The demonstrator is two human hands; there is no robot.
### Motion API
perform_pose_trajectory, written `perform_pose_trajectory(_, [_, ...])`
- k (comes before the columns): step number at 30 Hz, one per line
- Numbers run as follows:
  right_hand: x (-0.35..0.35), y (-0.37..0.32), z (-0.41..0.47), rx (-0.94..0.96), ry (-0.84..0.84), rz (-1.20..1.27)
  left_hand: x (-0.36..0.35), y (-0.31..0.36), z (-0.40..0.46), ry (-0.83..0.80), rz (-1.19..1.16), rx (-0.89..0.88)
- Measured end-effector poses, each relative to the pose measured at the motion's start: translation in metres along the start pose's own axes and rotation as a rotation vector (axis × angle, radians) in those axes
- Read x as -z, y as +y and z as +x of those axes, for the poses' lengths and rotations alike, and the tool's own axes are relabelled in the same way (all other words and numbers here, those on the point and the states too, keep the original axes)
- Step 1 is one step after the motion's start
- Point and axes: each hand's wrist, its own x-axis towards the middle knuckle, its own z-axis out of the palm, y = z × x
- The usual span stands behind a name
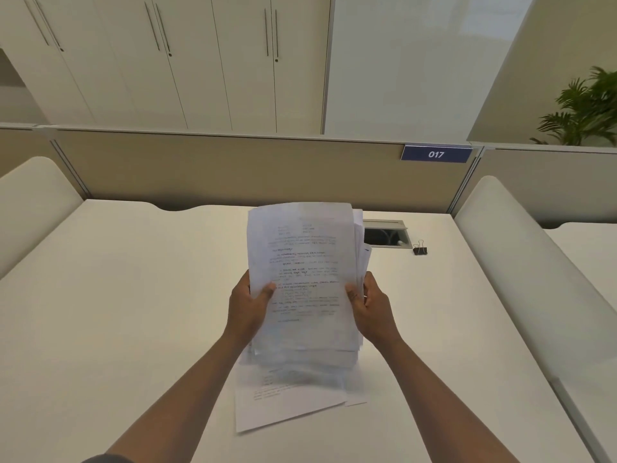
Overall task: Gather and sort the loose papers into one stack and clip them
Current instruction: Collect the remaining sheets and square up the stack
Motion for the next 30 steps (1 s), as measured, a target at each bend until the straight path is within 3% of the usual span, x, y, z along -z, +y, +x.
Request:
perform_pose_trajectory(4, [0.003,0.002,0.007,-0.015,-0.007,-0.031,0.009,0.006,0.007,-0.115,-0.022,0.039])
perform_pose_trajectory(8, [0.004,0.006,0.012,-0.092,0.006,0.086,0.011,0.005,0.006,-0.247,-0.289,0.291])
perform_pose_trajectory(11, [0.003,0.007,0.015,-0.144,0.015,0.112,0.012,0.001,0.003,-0.342,-0.334,0.335])
perform_pose_trajectory(17, [-0.003,-0.001,0.012,-0.097,0.037,0.11,-0.003,-0.002,0.0,-0.058,-0.03,0.079])
perform_pose_trajectory(21, [-0.006,-0.009,0.006,-0.074,0.047,0.176,-0.007,0.002,-0.002,0.049,0.153,0.001])
perform_pose_trajectory(30, [-0.008,-0.027,0.005,0.037,0.061,0.161,-0.011,0.027,-0.006,0.112,0.131,-0.134])
